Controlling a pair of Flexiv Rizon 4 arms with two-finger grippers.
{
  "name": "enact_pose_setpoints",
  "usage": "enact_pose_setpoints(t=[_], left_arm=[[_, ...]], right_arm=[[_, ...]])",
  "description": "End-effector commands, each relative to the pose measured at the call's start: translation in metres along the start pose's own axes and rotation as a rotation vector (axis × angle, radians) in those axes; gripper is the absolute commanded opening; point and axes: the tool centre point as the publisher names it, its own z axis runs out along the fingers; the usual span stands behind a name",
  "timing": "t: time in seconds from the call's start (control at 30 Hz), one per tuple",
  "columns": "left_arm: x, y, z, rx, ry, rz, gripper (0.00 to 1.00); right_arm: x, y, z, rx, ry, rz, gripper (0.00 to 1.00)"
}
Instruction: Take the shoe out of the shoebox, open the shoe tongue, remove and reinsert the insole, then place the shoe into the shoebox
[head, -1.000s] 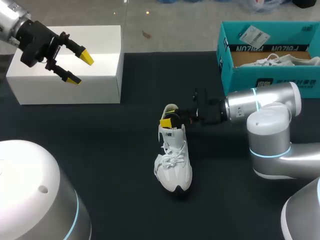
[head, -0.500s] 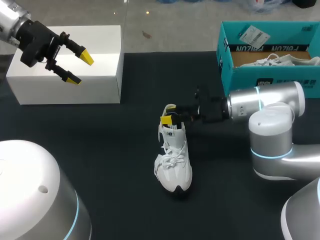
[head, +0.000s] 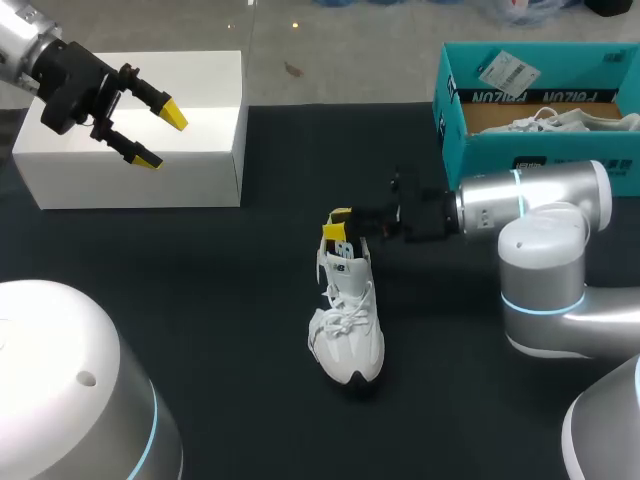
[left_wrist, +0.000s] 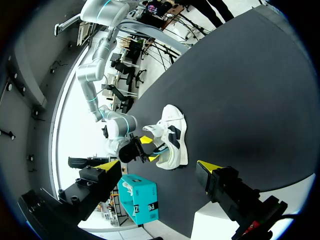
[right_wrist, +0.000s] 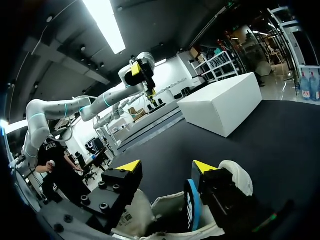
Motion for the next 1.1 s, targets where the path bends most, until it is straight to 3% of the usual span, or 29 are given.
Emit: enact_pose_setpoints(t=[0.03,0.5,1.1], left_arm=[[-0.001,0.001,-0.001,0.002,0.004,0.000,1.00],[-0.001,0.001,-0.001,0.002,0.004,0.000,1.00],[-0.001,0.001,-0.001,0.002,0.004,0.000,1.00]], right_arm=[[-0.004,-0.001,0.004,0.008,-0.003,0.001,0.00],[-0.017,-0.005,0.005,0.015,-0.010,0.001,0.00],[-0.032,-0.012,0.027,0.040,0.022,-0.014,0.00]])
